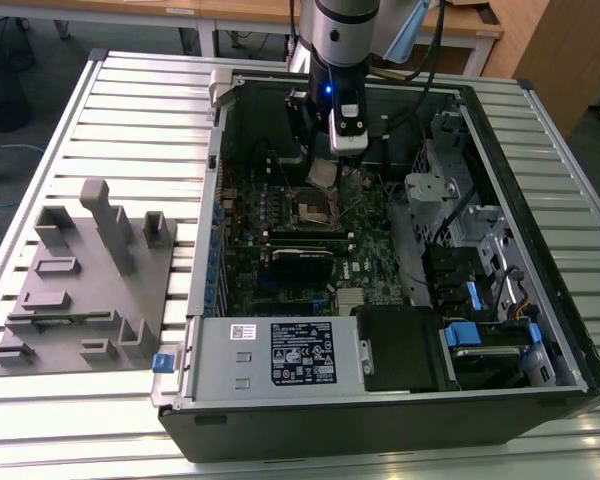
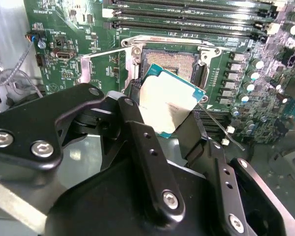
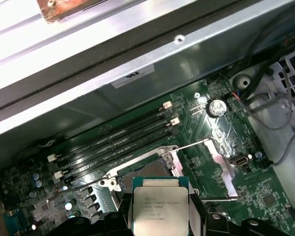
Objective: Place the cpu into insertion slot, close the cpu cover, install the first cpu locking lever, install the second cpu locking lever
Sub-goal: 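Place the cpu into insertion slot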
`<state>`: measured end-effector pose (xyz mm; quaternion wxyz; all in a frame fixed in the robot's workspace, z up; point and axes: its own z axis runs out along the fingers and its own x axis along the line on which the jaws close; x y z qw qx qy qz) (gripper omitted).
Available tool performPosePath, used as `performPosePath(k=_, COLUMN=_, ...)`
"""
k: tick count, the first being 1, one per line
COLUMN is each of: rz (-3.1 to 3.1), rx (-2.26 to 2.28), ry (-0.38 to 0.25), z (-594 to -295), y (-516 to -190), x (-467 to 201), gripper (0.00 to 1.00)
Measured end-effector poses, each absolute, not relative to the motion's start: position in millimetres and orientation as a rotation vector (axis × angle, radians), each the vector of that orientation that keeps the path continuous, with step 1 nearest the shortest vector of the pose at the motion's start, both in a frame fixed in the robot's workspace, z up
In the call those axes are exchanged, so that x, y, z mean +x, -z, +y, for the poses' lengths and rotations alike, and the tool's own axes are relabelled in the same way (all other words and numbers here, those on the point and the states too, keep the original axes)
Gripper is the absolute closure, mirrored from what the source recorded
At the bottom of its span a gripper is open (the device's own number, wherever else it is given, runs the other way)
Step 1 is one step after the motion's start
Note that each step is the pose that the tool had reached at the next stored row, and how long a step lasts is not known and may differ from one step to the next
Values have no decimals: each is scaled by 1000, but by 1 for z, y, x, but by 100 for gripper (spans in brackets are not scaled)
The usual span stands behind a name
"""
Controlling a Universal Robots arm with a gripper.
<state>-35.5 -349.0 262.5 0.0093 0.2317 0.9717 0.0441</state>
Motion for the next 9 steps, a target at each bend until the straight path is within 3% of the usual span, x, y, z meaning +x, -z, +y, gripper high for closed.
performPosePath(k=9, rz=3002, rx=838, ry=-136, z=-349, y=-262, x=-35, gripper=46)
